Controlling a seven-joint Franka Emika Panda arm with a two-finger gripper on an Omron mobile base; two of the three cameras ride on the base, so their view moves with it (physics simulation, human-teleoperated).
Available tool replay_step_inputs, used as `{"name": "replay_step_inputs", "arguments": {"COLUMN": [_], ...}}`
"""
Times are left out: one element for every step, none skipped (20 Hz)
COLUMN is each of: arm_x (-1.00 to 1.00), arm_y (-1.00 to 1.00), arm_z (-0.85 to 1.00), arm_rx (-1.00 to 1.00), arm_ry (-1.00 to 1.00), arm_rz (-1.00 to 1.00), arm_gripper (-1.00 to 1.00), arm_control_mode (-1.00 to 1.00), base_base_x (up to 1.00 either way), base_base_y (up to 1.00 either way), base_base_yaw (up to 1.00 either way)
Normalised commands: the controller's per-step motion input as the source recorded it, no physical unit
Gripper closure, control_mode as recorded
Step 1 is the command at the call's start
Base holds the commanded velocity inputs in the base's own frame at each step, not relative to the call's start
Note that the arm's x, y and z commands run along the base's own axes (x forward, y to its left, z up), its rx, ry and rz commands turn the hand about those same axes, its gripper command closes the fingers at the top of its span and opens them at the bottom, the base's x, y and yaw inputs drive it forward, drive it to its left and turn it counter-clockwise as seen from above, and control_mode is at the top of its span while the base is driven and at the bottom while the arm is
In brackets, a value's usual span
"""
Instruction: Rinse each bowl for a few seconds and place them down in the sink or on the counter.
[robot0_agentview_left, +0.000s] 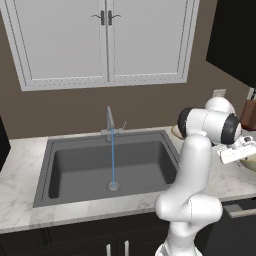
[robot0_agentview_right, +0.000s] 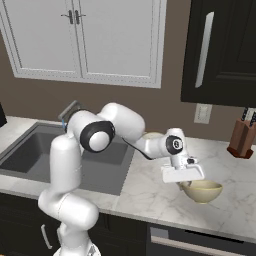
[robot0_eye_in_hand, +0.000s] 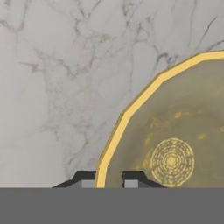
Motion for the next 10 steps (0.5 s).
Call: {"name": "replay_step_inputs", "arguments": {"arm_x": [-0.14,-0.16,-0.14,-0.18,-0.20,-0.22,-0.23,-0.22,-0.22,-0.20], "arm_y": [0.00,0.00,0.05,0.14,0.17,0.20,0.23,0.28,0.33,0.35], "arm_z": [0.00,0.03,0.05,0.11,0.13,0.14,0.15,0.17,0.16,0.17], "arm_rx": [0.00,0.01,0.00,-0.01,-0.01,-0.01,-0.02,-0.04,-0.04,-0.04], "arm_ry": [0.01,0.00,0.00,0.00,-0.02,-0.03,-0.03,-0.04,-0.04,-0.03], "arm_rz": [0.05,0.04,0.06,0.06,0.06,0.06,0.05,0.05,0.05,0.05], "arm_gripper": [1.00,1.00,1.00,1.00,1.00,1.00,1.00,1.00,1.00,1.00], "arm_control_mode": [-1.00,-1.00,-1.00,-1.00,-1.00,-1.00,-1.00,-1.00,-1.00,-1.00], "base_base_x": [0.00,0.00,0.00,0.00,0.00,0.00,0.00,0.00,0.00,0.00], "base_base_y": [0.00,0.00,0.00,0.00,0.00,0.00,0.00,0.00,0.00,0.00], "base_base_yaw": [0.00,0.00,0.00,0.00,0.00,0.00,0.00,0.00,0.00,0.00]}}
